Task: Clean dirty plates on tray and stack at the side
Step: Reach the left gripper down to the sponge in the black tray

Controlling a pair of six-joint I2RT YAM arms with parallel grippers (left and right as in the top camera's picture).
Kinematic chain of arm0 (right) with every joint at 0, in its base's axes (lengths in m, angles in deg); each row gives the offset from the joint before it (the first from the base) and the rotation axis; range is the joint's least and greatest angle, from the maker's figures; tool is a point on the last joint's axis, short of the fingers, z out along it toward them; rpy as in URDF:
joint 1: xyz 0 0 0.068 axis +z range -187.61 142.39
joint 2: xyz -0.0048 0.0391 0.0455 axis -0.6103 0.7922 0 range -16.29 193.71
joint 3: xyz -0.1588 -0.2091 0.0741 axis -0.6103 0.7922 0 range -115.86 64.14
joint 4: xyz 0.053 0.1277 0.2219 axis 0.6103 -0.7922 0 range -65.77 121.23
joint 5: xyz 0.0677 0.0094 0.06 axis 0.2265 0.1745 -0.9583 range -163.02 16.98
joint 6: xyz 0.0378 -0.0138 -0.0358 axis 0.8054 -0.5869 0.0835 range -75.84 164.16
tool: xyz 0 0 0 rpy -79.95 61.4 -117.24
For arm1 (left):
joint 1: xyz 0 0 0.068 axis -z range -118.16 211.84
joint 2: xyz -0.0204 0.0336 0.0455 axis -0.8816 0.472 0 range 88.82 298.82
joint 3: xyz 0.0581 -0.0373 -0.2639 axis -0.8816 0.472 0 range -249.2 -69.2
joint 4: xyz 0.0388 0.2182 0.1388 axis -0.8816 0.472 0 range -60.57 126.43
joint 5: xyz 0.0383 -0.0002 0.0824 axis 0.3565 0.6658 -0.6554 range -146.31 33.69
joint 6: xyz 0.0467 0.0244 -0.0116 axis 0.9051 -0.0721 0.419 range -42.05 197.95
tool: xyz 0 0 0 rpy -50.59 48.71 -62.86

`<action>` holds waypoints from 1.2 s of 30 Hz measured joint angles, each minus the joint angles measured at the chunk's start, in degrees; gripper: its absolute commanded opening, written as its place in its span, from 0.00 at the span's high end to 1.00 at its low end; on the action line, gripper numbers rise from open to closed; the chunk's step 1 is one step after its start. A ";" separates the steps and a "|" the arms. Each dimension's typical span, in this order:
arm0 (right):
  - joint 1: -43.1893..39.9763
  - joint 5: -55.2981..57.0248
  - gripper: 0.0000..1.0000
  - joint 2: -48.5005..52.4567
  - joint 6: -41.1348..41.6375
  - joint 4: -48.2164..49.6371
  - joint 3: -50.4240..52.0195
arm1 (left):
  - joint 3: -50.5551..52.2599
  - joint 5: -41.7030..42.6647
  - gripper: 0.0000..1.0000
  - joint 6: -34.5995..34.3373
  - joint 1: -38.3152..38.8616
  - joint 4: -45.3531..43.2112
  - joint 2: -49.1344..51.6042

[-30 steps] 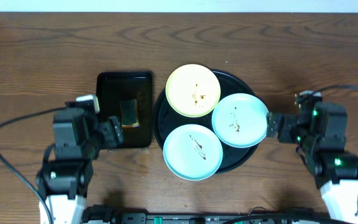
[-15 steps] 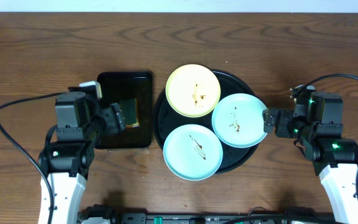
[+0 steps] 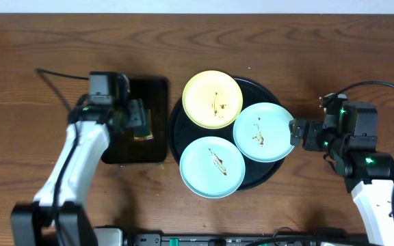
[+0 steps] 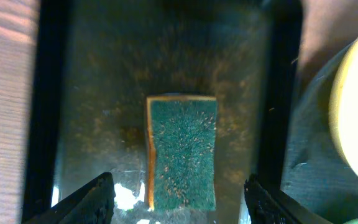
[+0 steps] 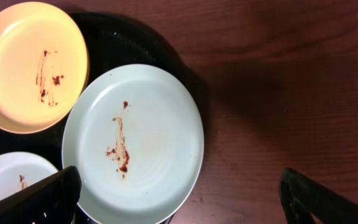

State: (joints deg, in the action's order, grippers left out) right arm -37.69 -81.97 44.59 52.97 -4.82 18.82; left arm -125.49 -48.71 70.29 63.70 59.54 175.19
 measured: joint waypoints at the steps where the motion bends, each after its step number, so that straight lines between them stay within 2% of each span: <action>1: 0.00 0.02 0.01 0.00 -0.02 0.00 0.00 | 0.00 -0.70 0.32 0.00 0.79 -0.22 1.53; 6: 0.00 0.02 0.01 0.00 -0.02 0.02 0.00 | 0.00 -4.83 0.32 -0.22 3.67 -0.68 6.21; 14: 0.00 0.02 0.01 0.00 0.00 0.02 0.00 | 0.00 -6.84 0.32 -1.51 4.46 -1.88 10.58; 29: 0.00 0.02 0.01 0.00 0.00 0.02 0.00 | 0.00 -7.61 0.42 -1.55 6.49 -3.37 12.22; 32: 0.00 0.02 0.01 0.00 0.00 0.02 0.00 | 0.00 -7.63 0.48 -1.62 6.49 -3.37 12.22; 36: 0.00 0.02 0.01 0.00 0.00 0.02 0.00 | 0.02 -7.80 0.66 -2.03 6.49 -3.37 12.22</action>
State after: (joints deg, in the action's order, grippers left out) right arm -37.69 -81.95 44.59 52.97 -4.80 18.82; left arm -125.47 -56.51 68.26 70.20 56.17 187.40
